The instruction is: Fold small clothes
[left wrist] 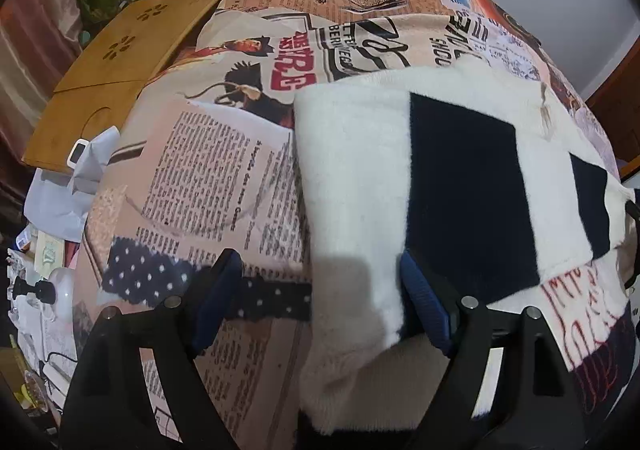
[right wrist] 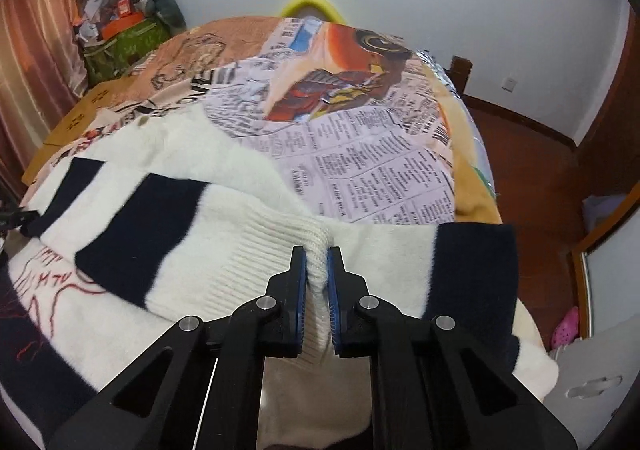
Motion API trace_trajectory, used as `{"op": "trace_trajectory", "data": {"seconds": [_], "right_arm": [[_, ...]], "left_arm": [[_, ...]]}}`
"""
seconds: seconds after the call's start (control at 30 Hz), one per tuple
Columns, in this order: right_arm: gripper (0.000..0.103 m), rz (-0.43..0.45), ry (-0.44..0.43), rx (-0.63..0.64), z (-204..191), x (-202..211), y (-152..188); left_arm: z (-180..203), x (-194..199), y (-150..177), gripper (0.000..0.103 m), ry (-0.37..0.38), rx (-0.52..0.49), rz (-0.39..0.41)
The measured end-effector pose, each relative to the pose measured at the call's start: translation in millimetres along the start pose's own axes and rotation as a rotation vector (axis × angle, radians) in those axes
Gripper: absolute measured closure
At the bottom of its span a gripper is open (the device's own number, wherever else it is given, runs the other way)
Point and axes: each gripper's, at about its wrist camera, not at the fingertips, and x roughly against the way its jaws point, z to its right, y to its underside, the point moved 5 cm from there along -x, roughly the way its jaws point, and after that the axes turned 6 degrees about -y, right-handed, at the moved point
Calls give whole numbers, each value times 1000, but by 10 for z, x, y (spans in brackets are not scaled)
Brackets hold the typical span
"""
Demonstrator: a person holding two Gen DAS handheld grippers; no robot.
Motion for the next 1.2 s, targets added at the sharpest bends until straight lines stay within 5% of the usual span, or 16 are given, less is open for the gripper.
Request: {"op": "trace_trajectory", "data": {"seconds": [0.27,0.57,0.77,0.97,1.2], "right_arm": [[90,-44,-2,-27,32,-149,118],[73,83,-80,-117,150,620,172],[60,155,-37,-209,425,1035,413],[55,144,32,-321,778,1159,825],[55,102,7,-519,1180,1035,1333]], "left_arm": [[1,55,77,16,-42,-6,-5],[304,591,-91,16,-28,-45,119],[856,772,-299,13,-14,-131,186],[1476,493,-315,11,-2,-238,133],[1937,88,-232,11,-31,-317,30]]}}
